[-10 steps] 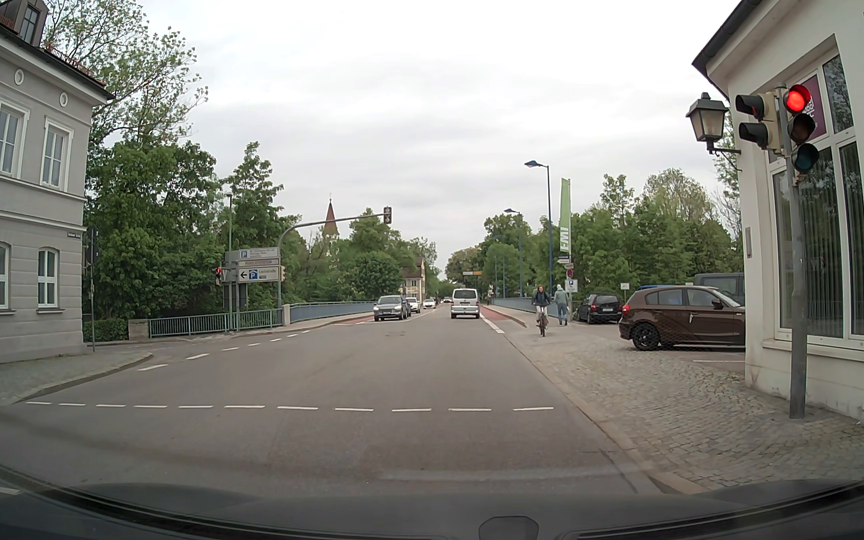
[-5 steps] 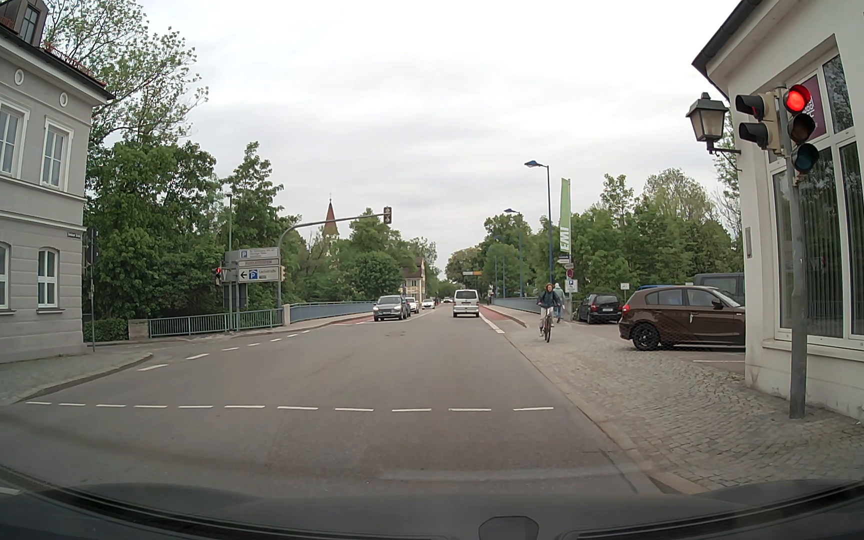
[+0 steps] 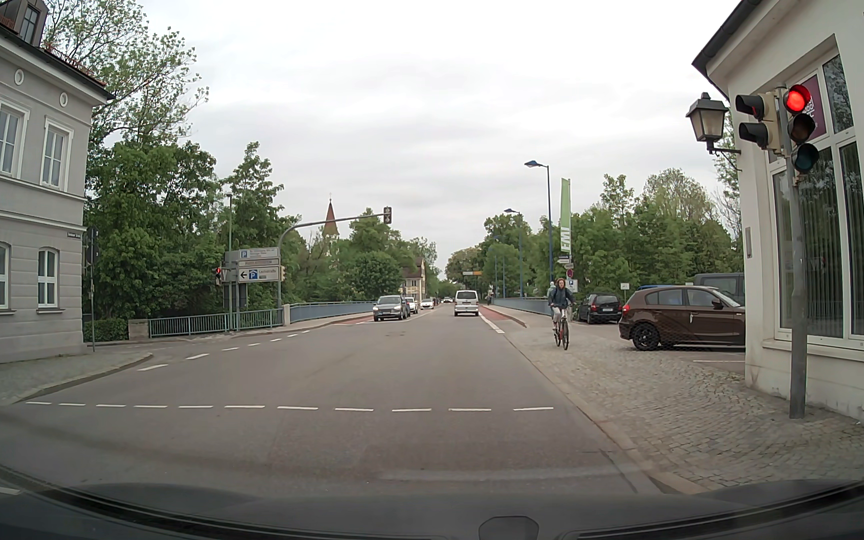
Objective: Follow the waypoints while adhering to traffic rules and regulations
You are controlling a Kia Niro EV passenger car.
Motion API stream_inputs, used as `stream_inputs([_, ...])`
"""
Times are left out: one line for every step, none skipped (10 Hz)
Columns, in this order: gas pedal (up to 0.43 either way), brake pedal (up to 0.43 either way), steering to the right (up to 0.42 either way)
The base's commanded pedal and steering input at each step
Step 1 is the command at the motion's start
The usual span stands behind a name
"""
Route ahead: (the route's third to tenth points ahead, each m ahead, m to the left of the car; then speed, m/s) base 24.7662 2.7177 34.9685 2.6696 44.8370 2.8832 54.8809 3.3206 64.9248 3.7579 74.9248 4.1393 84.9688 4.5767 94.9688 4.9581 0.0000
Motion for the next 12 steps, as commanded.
stream_inputs([0.0,0.213,-0.004])
stream_inputs([0.0,0.213,-0.004])
stream_inputs([0.0,0.213,-0.004])
stream_inputs([0.0,0.213,-0.004])
stream_inputs([0.0,0.213,-0.004])
stream_inputs([0.0,0.213,-0.004])
stream_inputs([0.0,0.213,-0.004])
stream_inputs([0.0,0.213,-0.004])
stream_inputs([0.0,0.213,-0.004])
stream_inputs([0.0,0.213,-0.004])
stream_inputs([0.0,0.213,-0.004])
stream_inputs([0.0,0.213,-0.004])
